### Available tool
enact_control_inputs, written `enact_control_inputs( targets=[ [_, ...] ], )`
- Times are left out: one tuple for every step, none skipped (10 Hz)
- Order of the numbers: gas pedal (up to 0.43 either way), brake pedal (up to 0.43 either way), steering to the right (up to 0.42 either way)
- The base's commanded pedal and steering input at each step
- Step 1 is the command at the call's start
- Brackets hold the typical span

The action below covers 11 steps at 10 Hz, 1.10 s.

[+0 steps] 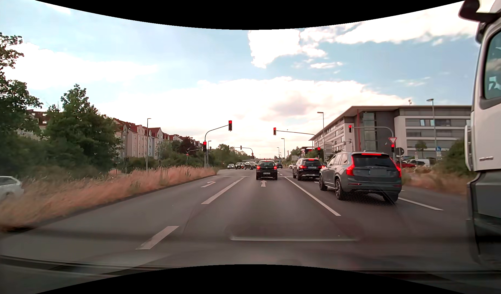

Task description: Follow the waypoints while adhering to traffic rules and regulations

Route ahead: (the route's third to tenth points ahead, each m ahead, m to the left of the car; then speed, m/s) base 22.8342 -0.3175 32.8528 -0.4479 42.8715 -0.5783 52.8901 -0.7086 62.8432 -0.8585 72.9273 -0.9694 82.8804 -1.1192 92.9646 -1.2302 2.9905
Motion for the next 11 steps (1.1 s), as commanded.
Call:
enact_control_inputs(
  targets=[
    [0.000,0.000,-0.005],
    [0.000,0.000,-0.005],
    [0.000,0.000,-0.005],
    [0.000,0.000,-0.005],
    [0.000,0.000,-0.005],
    [0.000,0.000,-0.005],
    [0.000,0.000,-0.005],
    [0.000,0.000,-0.005],
    [0.000,0.000,-0.005],
    [0.000,0.000,-0.005],
    [0.000,0.000,-0.005]
  ],
)
